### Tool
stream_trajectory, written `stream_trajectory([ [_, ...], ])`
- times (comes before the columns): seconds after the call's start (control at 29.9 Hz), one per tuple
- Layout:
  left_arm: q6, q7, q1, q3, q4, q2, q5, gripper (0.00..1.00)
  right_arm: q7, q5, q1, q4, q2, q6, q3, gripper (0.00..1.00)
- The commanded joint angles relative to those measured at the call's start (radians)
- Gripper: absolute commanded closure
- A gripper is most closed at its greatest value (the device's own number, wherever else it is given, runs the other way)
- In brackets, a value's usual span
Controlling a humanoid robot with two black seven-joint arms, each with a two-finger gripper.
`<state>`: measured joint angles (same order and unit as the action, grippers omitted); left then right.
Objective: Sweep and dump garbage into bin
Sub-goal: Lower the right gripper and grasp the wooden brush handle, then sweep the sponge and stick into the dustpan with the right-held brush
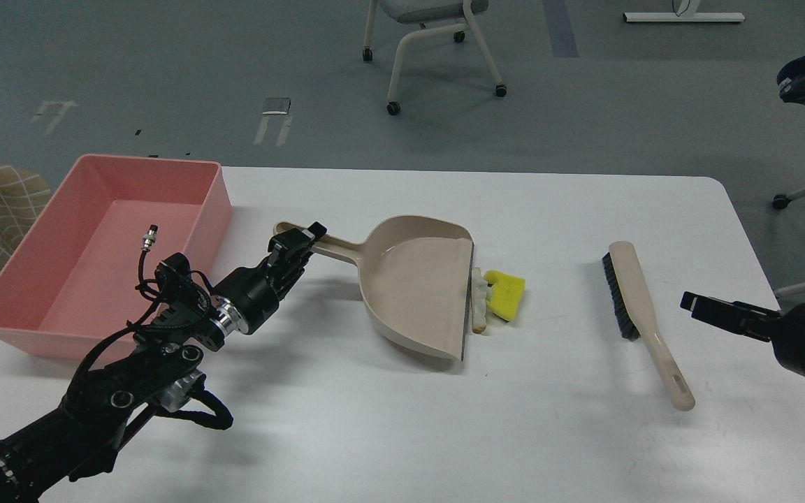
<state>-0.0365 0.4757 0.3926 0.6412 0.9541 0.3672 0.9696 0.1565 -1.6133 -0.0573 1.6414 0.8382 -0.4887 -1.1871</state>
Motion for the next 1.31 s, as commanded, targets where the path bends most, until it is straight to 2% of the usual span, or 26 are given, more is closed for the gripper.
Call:
stream_trajectory([
  [0.0, 0.006, 0.0, -0.004, 0.0, 0.0, -0.005, 0.0, 0.99, 0.008, -0.059, -0.006, -0.003, -0.053, 0.0, 0.044, 0.21],
  [0.1, 0.015, 0.0, -0.006, 0.0, 0.0, -0.008, 0.0, 0.99, 0.011, -0.102, -0.009, -0.005, -0.082, 0.0, 0.067, 0.28],
  [0.23, 0.018, 0.001, -0.006, 0.0, -0.001, -0.008, 0.0, 0.99, 0.044, -0.166, -0.007, -0.005, -0.123, 0.0, 0.078, 0.48],
  [0.77, 0.018, 0.001, -0.006, 0.0, -0.012, -0.008, 0.0, 0.98, 0.051, -0.224, -0.009, -0.006, -0.171, 0.0, 0.13, 0.54],
  [0.84, 0.018, 0.001, -0.004, 0.0, -0.012, -0.008, -0.002, 0.98, 0.051, -0.223, -0.013, -0.005, -0.176, 0.0, 0.127, 0.67],
  [0.9, 0.018, 0.001, -0.004, 0.0, -0.012, -0.008, -0.002, 0.98, 0.052, -0.223, -0.025, -0.003, -0.171, 0.0, 0.129, 0.85],
  [1.0, 0.018, 0.001, -0.004, 0.0, -0.011, -0.01, -0.002, 0.98, 0.055, -0.221, -0.027, -0.003, -0.166, 0.0, 0.13, 1.0],
  [1.27, 0.02, 0.0, -0.006, 0.0, -0.008, -0.011, -0.002, 0.98, 0.054, -0.214, -0.027, -0.005, -0.18, 0.0, 0.132, 1.0],
])
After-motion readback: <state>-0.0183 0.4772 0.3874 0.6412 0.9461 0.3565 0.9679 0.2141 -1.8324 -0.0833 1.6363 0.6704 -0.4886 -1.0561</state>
